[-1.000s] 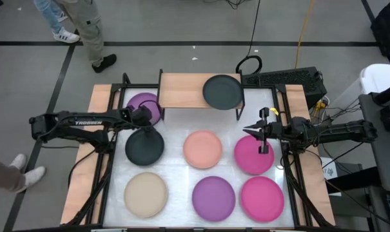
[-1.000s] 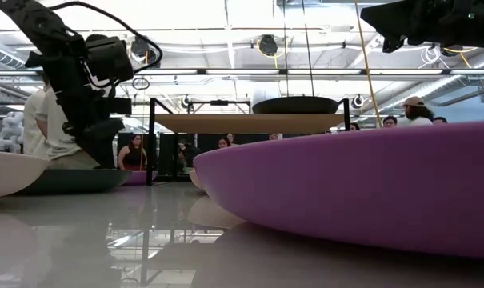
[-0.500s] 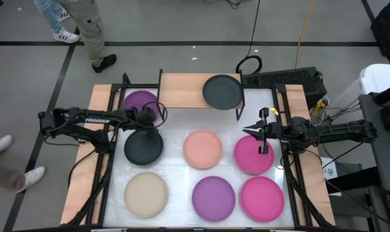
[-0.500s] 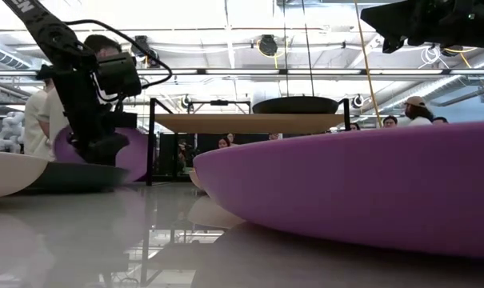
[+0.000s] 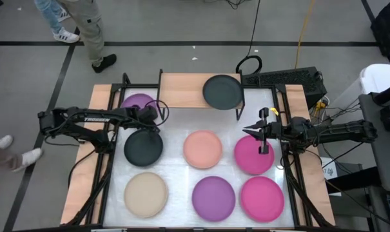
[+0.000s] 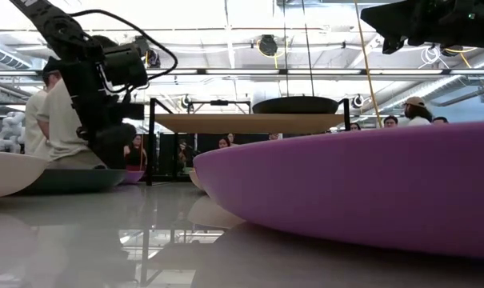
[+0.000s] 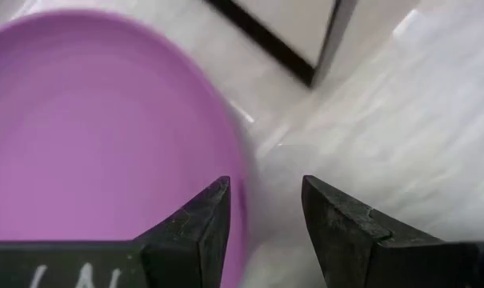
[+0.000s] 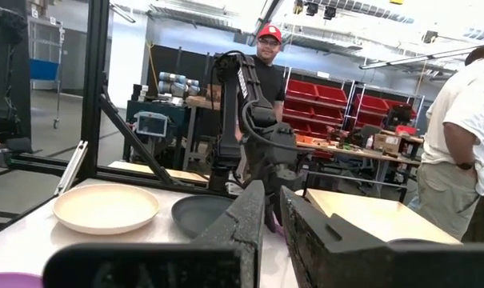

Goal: Place and stack plates onto a shelf
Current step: Stack the top purple plate on top of the black plate on the shelf

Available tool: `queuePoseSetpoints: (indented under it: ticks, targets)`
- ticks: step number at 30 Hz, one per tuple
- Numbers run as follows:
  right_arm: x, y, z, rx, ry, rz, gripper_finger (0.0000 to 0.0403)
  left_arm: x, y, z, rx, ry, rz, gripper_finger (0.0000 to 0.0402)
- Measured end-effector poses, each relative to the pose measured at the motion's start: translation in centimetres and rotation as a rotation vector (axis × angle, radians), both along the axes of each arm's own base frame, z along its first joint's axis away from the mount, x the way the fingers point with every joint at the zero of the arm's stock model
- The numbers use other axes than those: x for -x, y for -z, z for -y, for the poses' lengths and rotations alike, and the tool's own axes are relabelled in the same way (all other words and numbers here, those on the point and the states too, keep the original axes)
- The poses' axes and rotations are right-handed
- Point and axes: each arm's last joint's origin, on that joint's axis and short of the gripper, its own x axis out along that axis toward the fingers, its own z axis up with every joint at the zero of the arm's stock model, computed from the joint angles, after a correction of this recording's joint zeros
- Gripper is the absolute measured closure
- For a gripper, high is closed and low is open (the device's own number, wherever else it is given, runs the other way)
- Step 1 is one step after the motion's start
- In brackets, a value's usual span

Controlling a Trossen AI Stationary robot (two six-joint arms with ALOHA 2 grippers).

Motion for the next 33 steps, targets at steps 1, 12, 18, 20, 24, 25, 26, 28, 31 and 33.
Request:
queuePoseSetpoints:
  ticks: [1,12,18,20,24,25,26,28,31,33]
  targets:
    - [0.0,0.0,0.0,-0.003,-0.001,0.0,0.0376,0.1,0.1,0.0,0.0,-0.005,-0.015,0.024]
    - [0.0,0.1,0.0,-0.003,-0.001,-0.009,0.0376,0.5,1.7,-0.6,0.04,-0.056,-0.136,0.0247]
    - [0.0,0.1,0.0,-0.003,-0.002,-0.011,0.0376,0.3,2.0,-0.6,0.044,-0.045,-0.143,0.034]
    - [0.0,0.1,0.0,-0.002,-0.001,-0.011,0.0376,0.3,1.5,-0.7,0.03,-0.048,-0.136,0.0377]
    - [0.0,0.1,0.0,-0.002,0.0,-0.012,0.0376,0.1,-0.4,-0.9,0.006,-0.06,-0.136,0.0389]
    - [0.0,0.1,0.0,-0.003,0.0,-0.011,0.0376,-0.1,-1.1,-1.0,0.0,-0.067,-0.132,0.0389]
    - [0.0,0.1,0.0,-0.003,0.0,-0.011,0.0376,-0.2,-1.9,-1.0,-0.003,-0.075,-0.133,0.0389]
    - [0.0,0.1,0.0,-0.003,0.0,-0.012,0.0376,-0.3,-3.7,-1.1,-0.017,-0.099,-0.144,0.0389]
    - [0.0,0.1,0.0,-0.003,-0.001,-0.013,0.0376,-0.6,-7.2,-1.5,-0.096,-0.13,-0.128,0.0389]
    - [0.0,0.1,0.0,-0.003,0.0,-0.013,0.0376,-0.5,-9.3,-1.5,-0.146,-0.148,-0.164,0.0389]
